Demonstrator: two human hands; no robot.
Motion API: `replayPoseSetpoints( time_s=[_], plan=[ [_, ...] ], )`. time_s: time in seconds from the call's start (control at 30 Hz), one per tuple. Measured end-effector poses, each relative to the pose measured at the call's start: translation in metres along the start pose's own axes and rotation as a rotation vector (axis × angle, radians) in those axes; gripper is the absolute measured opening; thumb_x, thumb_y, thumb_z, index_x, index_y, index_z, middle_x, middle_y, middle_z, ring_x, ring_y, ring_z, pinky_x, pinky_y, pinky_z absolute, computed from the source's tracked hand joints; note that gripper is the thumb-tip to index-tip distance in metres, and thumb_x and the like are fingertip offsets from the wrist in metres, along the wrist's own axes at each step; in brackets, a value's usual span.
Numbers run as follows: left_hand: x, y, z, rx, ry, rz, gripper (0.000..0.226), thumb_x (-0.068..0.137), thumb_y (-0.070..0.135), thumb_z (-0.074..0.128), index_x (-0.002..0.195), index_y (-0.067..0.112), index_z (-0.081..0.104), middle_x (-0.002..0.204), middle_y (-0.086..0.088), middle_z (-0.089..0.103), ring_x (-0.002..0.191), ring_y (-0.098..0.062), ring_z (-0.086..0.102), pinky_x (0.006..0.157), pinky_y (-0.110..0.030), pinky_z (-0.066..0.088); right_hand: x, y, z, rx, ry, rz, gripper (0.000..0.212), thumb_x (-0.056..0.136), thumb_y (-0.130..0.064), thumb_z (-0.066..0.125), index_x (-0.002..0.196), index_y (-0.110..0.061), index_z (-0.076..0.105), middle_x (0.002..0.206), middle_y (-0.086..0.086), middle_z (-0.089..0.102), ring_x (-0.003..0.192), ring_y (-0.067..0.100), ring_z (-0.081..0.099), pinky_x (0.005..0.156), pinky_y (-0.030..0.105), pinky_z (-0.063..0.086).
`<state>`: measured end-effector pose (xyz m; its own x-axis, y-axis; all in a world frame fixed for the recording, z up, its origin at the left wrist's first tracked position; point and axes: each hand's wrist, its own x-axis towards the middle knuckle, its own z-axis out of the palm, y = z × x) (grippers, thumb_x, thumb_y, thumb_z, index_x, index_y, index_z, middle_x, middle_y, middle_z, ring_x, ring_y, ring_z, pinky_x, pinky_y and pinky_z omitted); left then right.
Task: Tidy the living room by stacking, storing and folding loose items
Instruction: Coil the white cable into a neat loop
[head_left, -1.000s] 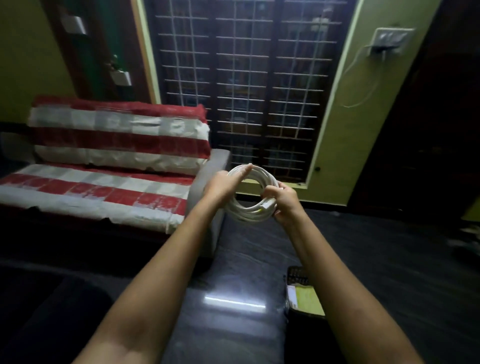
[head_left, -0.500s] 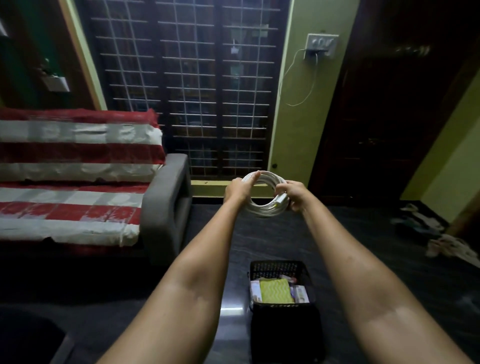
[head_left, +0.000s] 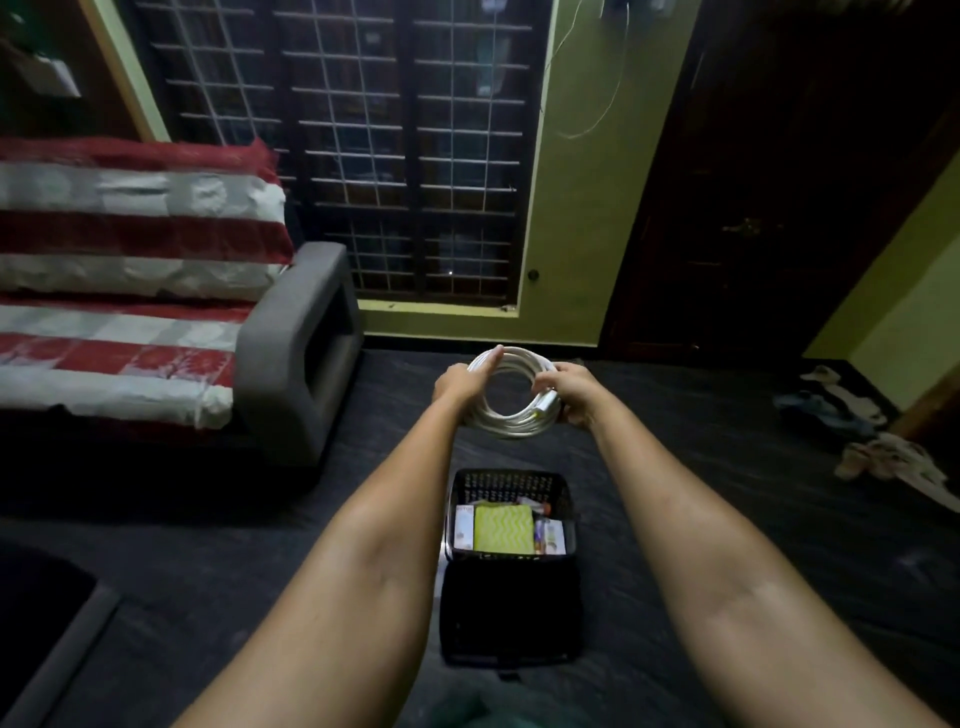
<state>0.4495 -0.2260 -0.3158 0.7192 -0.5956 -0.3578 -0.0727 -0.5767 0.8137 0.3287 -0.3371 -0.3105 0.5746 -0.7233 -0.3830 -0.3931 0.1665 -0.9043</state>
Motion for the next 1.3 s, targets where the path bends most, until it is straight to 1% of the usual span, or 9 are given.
replayPoseSetpoints(
  time_s=[0.1, 0.23, 0.43, 0.57, 0.67, 0.8, 0.9, 1.1, 1.3],
  plan=[
    [0.029, -0.007, 0.015, -0.073, -0.105, -0.051, 0.118, 0.053, 0.092, 0.046, 0.123, -0.002, 0.055, 0.116, -0.02, 0.063, 0.096, -0.034, 0.066, 0.077, -0.042, 0.057, 0.034, 0.016, -0.008, 0.015, -0.015, 0.046, 0.019, 0.079, 0.006, 0.054, 0.071, -0.011, 0.057, 0.058, 0.008, 0.052, 0.036, 0.012, 0.051, 0.042, 0.016, 0.042],
    [0.077, -0.019, 0.044, -0.005, -0.318, -0.128, 0.067, 0.091, 0.063, 0.042, 0.119, 0.003, 0.055, 0.107, -0.018, 0.063, 0.081, -0.03, 0.062, 0.065, -0.042, 0.052, 0.089, 0.048, -0.015, -0.017, 0.021, 0.133, 0.019, 0.076, 0.004, 0.058, 0.063, -0.008, 0.055, 0.059, 0.011, 0.05, 0.047, 0.019, 0.05, 0.05, 0.022, 0.038],
    [0.18, -0.075, 0.111, 0.025, -0.378, -0.277, 0.061, 0.093, 0.058, 0.043, 0.123, 0.005, 0.046, 0.108, -0.023, 0.058, 0.067, -0.03, 0.063, 0.045, -0.035, 0.053, 0.187, 0.12, -0.013, -0.047, 0.057, 0.324, 0.015, 0.071, 0.001, 0.062, 0.058, -0.006, 0.056, 0.056, 0.01, 0.051, 0.055, 0.022, 0.053, 0.054, 0.029, 0.041],
    [0.231, -0.134, 0.154, 0.01, -0.348, -0.266, 0.058, 0.092, 0.059, 0.045, 0.117, 0.009, 0.059, 0.104, -0.015, 0.065, 0.095, -0.032, 0.064, 0.076, -0.043, 0.054, 0.236, 0.171, -0.002, -0.058, 0.063, 0.369, 0.02, 0.072, 0.008, 0.058, 0.06, -0.008, 0.057, 0.052, 0.004, 0.051, 0.053, 0.019, 0.05, 0.051, 0.024, 0.04],
    [0.297, -0.243, 0.214, 0.027, -0.29, -0.318, 0.101, 0.06, 0.094, 0.042, 0.113, 0.01, 0.062, 0.108, -0.015, 0.068, 0.105, -0.032, 0.064, 0.094, -0.044, 0.051, 0.283, 0.228, 0.008, -0.09, 0.001, 0.42, 0.02, 0.072, 0.01, 0.058, 0.069, -0.009, 0.062, 0.049, -0.004, 0.058, 0.051, 0.013, 0.054, 0.048, 0.017, 0.04],
    [0.34, -0.333, 0.261, 0.049, -0.321, -0.394, 0.103, 0.061, 0.094, 0.043, 0.117, 0.009, 0.057, 0.114, -0.011, 0.066, 0.109, -0.03, 0.062, 0.095, -0.041, 0.049, 0.346, 0.326, 0.022, -0.114, -0.052, 0.541, 0.057, 0.061, -0.011, 0.07, 0.116, 0.0, 0.058, 0.098, 0.019, 0.067, 0.077, 0.024, 0.064, 0.059, 0.025, 0.048],
    [0.373, -0.376, 0.289, 0.106, -0.284, -0.385, 0.113, 0.053, 0.099, 0.034, 0.119, 0.011, 0.059, 0.117, -0.011, 0.066, 0.111, -0.027, 0.061, 0.096, -0.043, 0.048, 0.391, 0.382, 0.034, -0.128, -0.054, 0.598, 0.059, 0.073, -0.011, 0.073, 0.127, -0.006, 0.05, 0.12, 0.02, 0.058, 0.099, 0.03, 0.061, 0.068, 0.028, 0.046],
    [0.446, -0.443, 0.344, 0.169, -0.278, -0.412, 0.075, 0.091, 0.06, 0.044, 0.137, 0.001, 0.044, 0.135, -0.02, 0.053, 0.123, -0.034, 0.05, 0.1, -0.038, 0.041, 0.488, 0.514, 0.068, -0.187, -0.092, 0.607, 0.062, 0.087, -0.013, 0.067, 0.14, -0.01, 0.036, 0.131, 0.016, 0.045, 0.103, 0.03, 0.054, 0.078, 0.038, 0.046],
    [0.503, -0.525, 0.402, 0.246, -0.278, -0.443, 0.062, 0.099, 0.045, 0.041, 0.139, -0.002, 0.039, 0.142, -0.023, 0.044, 0.129, -0.036, 0.043, 0.098, -0.035, 0.036, 0.549, 0.622, 0.093, -0.254, -0.053, 0.554, 0.057, 0.086, -0.011, 0.068, 0.136, -0.006, 0.042, 0.123, 0.01, 0.053, 0.093, 0.019, 0.05, 0.069, 0.024, 0.037]
  ],
)
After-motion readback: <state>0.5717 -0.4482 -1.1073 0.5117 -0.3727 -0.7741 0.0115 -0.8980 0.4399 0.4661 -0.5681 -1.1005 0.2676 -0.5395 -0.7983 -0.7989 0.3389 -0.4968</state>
